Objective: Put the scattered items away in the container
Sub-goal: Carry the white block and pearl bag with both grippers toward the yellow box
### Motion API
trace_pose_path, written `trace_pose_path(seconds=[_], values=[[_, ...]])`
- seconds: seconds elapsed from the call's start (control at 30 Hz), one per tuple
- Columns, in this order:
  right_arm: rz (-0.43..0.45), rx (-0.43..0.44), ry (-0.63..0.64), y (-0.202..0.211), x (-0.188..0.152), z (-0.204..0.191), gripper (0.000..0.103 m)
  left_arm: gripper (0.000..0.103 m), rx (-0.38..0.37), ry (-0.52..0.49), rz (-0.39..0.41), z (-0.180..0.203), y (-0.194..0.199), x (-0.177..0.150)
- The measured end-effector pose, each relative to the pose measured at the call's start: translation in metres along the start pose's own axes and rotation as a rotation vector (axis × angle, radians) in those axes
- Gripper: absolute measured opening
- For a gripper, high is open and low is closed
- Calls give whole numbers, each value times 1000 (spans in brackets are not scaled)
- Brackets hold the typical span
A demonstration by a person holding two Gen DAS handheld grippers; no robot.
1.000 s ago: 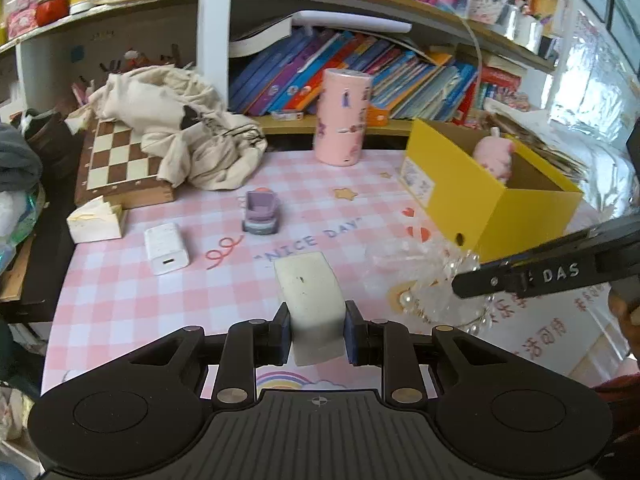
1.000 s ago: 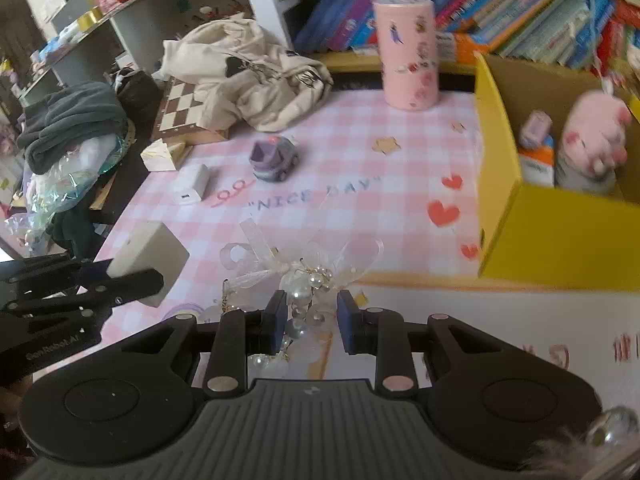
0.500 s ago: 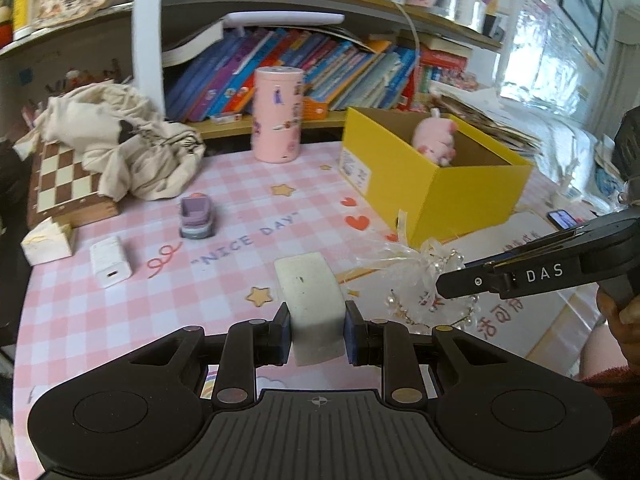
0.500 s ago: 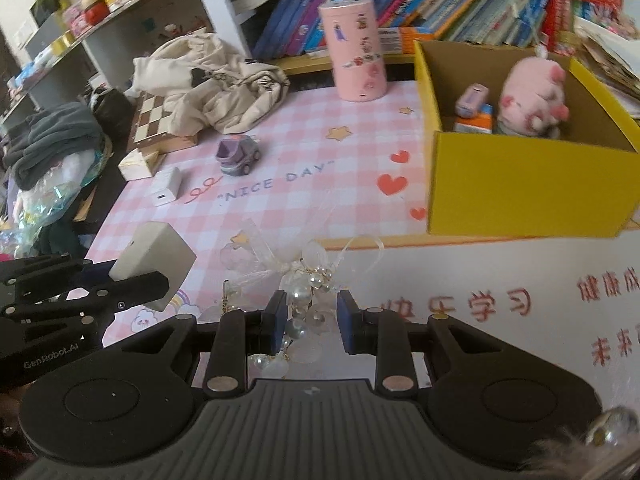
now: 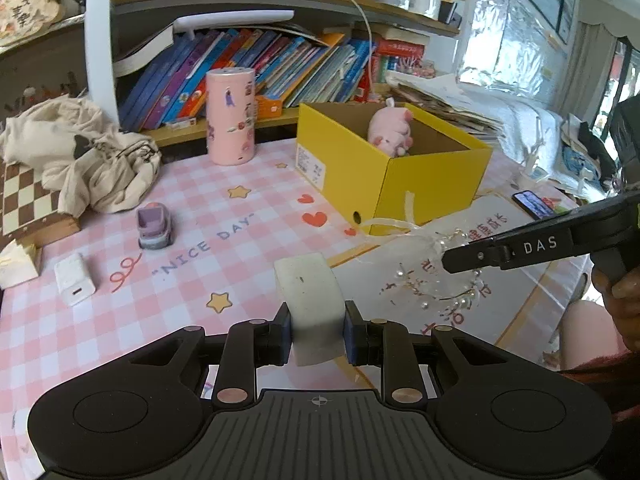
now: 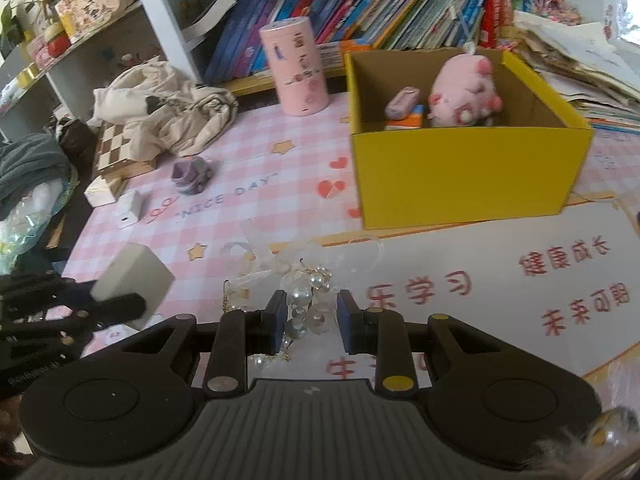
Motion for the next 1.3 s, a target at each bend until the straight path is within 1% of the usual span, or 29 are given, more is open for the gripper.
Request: trace_pose_path(seconds=[0.13,0.43,0.63,0.77,0.9,1.07,1.3], values=[[-1,-28,-19,6,-6,10,25,24,-34,-13,3,7,-1,5],[5,-74,-26,18,-19,16,25,24,-154,-73,-40,41,-19,4],[4,-116,-76,25,-27,32,25,24,-229,-125,-57,64,-30,4],[9,-131,-87,30,-27,39,25,24,-240,-131,-53,70,-34,7],[9,-153,-61,33,-27,46,25,23,-251,-125,-52,78,-42,11],[11,-158,-40,36,-23,59,25,23,-269,-136,-52,93,-51,18],[-5,-154,-26,35,-16,84,25,23,-237,-109,-50,106,-67,28]])
Point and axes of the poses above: each gripper's, at about its wrist camera, not at the fingertips, and y roughly against the way its jaws point, z to its right, x to its top, the point moved 5 cm from there along -y, roughly the way its jaws point, and after that the axes turned 7 degrees about z, right-handed, at the moved point
